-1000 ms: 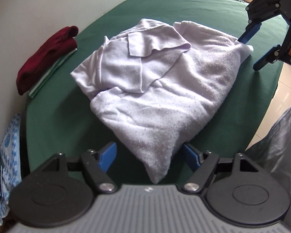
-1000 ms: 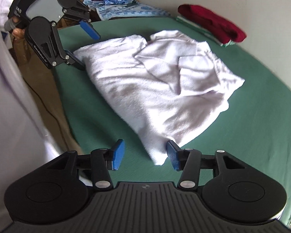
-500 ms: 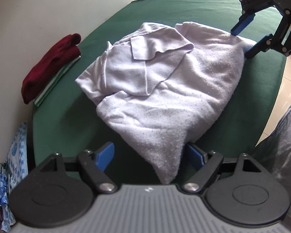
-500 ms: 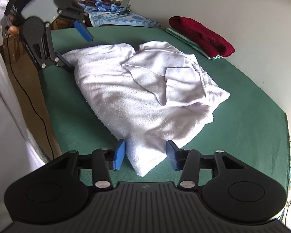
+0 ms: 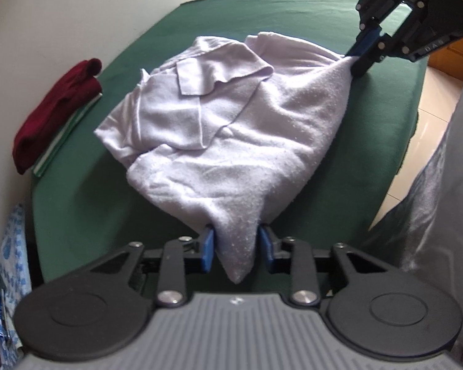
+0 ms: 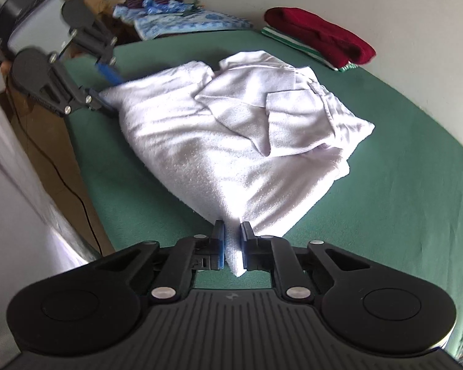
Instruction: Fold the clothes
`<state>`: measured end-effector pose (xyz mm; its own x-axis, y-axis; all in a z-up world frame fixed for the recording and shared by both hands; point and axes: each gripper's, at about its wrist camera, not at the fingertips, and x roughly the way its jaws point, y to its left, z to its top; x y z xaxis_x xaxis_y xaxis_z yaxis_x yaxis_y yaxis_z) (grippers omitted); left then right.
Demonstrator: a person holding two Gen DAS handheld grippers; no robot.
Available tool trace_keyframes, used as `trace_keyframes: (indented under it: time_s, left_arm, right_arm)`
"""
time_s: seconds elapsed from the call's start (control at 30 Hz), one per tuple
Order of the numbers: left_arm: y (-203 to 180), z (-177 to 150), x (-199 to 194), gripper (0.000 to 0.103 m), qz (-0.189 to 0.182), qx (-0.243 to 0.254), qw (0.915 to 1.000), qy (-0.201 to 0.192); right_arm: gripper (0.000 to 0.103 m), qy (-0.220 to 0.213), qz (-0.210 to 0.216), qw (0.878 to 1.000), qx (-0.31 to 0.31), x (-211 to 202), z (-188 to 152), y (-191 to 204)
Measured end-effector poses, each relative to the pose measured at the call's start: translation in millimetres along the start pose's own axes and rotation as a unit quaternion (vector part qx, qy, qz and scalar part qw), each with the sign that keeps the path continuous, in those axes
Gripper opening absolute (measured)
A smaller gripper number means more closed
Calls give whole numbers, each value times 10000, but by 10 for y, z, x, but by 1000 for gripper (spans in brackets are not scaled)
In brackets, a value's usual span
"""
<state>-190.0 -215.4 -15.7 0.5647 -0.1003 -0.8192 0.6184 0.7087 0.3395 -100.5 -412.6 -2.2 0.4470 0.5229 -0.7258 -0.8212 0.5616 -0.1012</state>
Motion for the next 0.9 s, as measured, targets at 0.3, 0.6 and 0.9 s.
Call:
trace_keyframes:
  time_s: [0.3,0.6,0.9]
  left_arm:
    - [98,9,-78,6,-168,-111,9997,103]
    - [258,-3,-212,6,-692,-454,9964,167]
    - [975,365,-323,6,-940,-1042,9898,-253]
  right_arm:
    - [9,57,270,9985,482,-95,62,-122]
    - [8,601,822,9936,493,-265,75,-126]
    - [8,335,1091,9862,1202,-454,392,-526]
